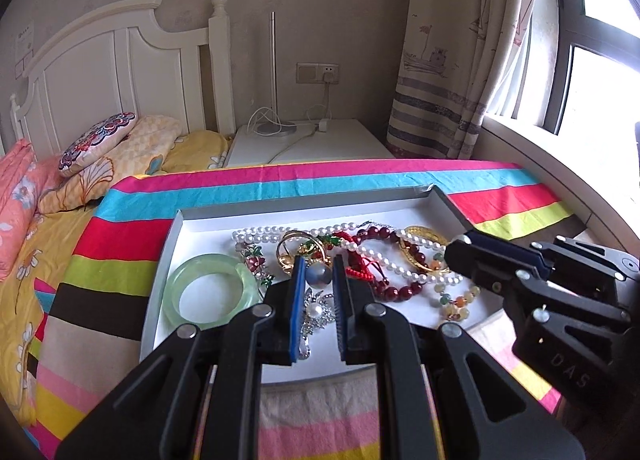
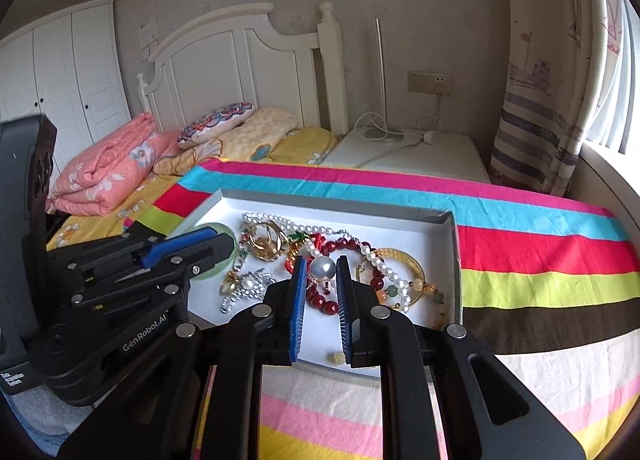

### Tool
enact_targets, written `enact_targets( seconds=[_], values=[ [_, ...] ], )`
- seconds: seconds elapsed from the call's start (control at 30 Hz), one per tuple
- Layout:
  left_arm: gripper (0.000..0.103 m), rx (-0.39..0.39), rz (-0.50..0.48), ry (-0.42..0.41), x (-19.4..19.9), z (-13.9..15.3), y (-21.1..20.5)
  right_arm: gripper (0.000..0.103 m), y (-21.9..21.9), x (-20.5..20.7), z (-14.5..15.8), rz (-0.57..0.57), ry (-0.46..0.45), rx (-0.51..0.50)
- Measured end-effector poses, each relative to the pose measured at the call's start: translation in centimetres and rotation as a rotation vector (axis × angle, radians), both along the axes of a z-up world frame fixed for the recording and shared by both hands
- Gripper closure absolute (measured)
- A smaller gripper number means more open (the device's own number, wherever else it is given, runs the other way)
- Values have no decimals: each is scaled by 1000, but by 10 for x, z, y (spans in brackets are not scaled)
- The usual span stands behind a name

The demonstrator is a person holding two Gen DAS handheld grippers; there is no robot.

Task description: Organize jewelry

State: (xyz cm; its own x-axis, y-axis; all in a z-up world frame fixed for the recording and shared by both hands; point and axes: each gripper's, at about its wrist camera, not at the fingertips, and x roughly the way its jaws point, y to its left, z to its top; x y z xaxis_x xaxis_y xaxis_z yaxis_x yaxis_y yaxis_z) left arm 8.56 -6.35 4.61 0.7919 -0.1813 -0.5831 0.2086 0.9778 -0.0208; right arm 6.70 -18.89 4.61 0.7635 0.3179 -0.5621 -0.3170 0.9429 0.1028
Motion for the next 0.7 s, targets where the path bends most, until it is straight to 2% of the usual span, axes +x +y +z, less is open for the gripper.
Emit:
enact_targets(
  seconds=[0.2, 0.27, 0.3, 0.33, 0.4, 0.53, 0.57, 0.7],
  values=[
    [88, 13, 19, 7, 10, -10, 5, 88, 4, 13, -11, -2, 25, 0],
    [76, 7, 29, 10, 11, -12, 7, 87, 3, 14, -13, -2, 33, 8],
    [63, 4, 35, 7, 11, -12, 9, 84, 3, 14, -13, -1, 35, 10],
    [49, 2, 45, -4, 9, -12, 10, 73, 3, 13, -14, -2, 36, 9],
    [42, 8, 71, -30, 7, -10, 12, 58, 2, 12, -14, -14, 33, 12],
    [20, -15, 99, -43, 5, -9, 20, 50, -5, 9, -13, -30, 22, 38],
    [18, -19, 105, -47, 4, -9, 22, 48, -6, 8, -12, -36, 18, 40],
    [6, -25, 131, -59, 1, -6, 28, 27, -11, 2, -9, -68, -14, 39]
  ],
)
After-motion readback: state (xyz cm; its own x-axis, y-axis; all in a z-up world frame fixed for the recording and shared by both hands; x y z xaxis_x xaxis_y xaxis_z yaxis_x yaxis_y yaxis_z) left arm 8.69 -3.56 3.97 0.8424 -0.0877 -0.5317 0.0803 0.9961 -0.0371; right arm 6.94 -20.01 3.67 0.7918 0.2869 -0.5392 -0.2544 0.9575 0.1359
